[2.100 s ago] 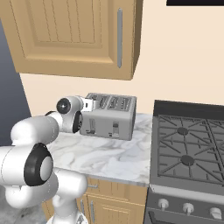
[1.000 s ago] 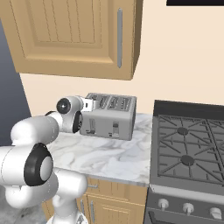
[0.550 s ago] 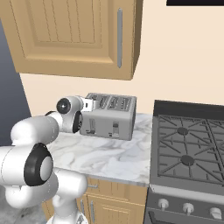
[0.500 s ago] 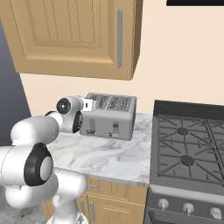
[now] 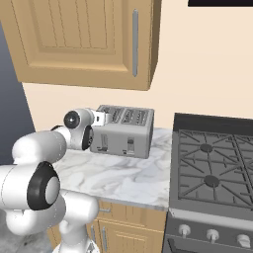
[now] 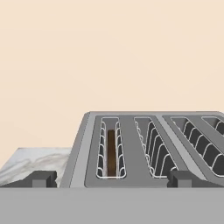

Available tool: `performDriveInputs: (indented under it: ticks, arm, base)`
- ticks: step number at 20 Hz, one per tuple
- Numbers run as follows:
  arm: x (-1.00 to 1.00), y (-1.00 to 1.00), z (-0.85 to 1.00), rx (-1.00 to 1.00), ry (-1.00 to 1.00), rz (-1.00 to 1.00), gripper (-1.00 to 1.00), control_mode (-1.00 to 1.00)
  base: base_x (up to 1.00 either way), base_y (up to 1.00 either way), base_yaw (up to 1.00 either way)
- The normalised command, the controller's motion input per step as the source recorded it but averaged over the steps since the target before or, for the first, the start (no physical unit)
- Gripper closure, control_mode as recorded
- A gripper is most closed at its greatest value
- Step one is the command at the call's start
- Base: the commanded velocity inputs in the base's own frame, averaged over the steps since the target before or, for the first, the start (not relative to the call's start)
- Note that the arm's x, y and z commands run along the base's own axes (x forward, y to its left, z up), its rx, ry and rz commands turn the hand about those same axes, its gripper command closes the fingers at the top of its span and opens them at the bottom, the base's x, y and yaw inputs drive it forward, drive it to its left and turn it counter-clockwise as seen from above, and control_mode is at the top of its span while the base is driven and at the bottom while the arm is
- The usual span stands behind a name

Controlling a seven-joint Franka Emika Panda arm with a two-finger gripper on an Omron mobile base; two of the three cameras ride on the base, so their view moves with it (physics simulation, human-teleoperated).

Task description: Start the toaster. Once the lever pops up, take the bread to the plate on the dining counter.

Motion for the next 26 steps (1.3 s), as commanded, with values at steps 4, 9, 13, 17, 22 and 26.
performDriveInputs:
  ticks: [4, 9, 13, 17, 22, 26]
  arm:
    - [0.00, 0.00, 0.00, 0.00, 0.00, 0.00, -1.00, -1.00]
    - [0.00, 0.00, 0.00, 0.00, 0.00, 0.00, -1.00, -1.00]
    - [0.00, 0.00, 0.00, 0.00, 0.00, 0.00, -1.00, -1.00]
    - [0.00, 0.00, 0.00, 0.00, 0.00, 0.00, -1.00, -1.00]
    - [0.00, 0.00, 0.00, 0.00, 0.00, 0.00, -1.00, -1.00]
    - [0.00, 0.00, 0.00, 0.00, 0.00, 0.00, -1.00, -1.00]
  base:
    - [0.00, 0.00, 0.00]
    - [0.00, 0.00, 0.00]
    - [0.00, 0.00, 0.00]
    - [0.00, 0.00, 0.00]
    - [0.00, 0.00, 0.00]
    - [0.00, 0.00, 0.00]
